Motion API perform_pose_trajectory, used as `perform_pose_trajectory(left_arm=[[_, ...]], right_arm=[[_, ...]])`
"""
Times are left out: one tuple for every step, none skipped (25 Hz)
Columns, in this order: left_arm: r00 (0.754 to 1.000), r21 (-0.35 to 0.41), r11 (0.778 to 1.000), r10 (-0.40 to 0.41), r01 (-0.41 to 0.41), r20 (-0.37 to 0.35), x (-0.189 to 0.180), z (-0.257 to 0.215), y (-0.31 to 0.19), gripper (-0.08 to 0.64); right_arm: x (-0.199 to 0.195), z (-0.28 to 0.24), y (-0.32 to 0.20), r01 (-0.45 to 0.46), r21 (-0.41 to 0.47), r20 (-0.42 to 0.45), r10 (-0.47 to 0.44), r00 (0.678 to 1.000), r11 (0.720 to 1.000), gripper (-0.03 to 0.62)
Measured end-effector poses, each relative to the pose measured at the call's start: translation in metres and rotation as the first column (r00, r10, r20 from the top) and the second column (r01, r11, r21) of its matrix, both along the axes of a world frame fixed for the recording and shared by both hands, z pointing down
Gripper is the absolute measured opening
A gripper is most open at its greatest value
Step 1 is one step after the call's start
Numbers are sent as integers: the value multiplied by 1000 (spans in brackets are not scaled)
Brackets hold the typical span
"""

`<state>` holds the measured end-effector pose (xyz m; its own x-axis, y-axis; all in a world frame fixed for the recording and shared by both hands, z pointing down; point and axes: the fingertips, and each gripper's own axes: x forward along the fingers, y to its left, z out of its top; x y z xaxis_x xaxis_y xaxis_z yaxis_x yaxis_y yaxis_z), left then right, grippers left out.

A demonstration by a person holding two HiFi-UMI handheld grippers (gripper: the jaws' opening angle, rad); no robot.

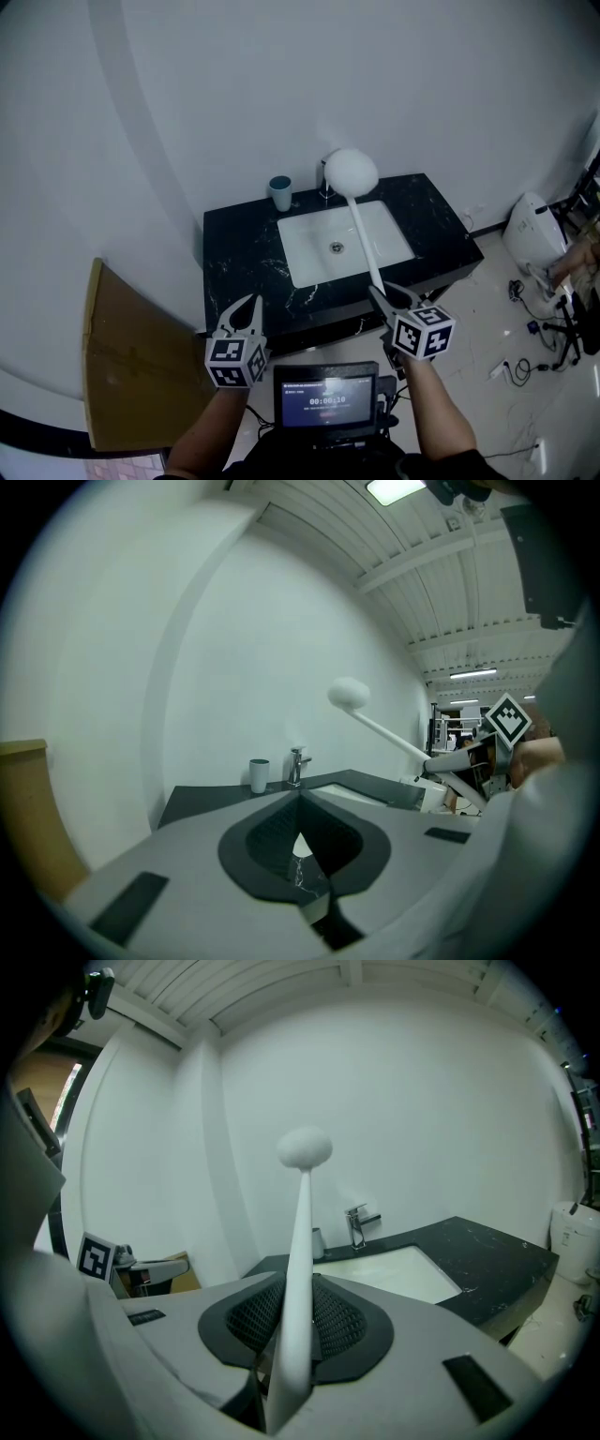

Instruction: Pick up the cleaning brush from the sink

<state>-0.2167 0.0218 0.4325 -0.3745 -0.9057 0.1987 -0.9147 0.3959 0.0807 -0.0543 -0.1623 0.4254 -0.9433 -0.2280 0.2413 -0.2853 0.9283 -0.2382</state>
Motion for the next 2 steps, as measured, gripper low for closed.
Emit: perform_pose_trajectory(left_arm=[[1000,0,1000,0,0,-2,0,0,0,2],[1000,0,1000,1,-1,-2,1,0,1,2]], right_arm=[[0,-1,0,2,2,-1,-2,1000,1000,83],[0,-1,1,4,4,-1,-4,1000,1000,83]])
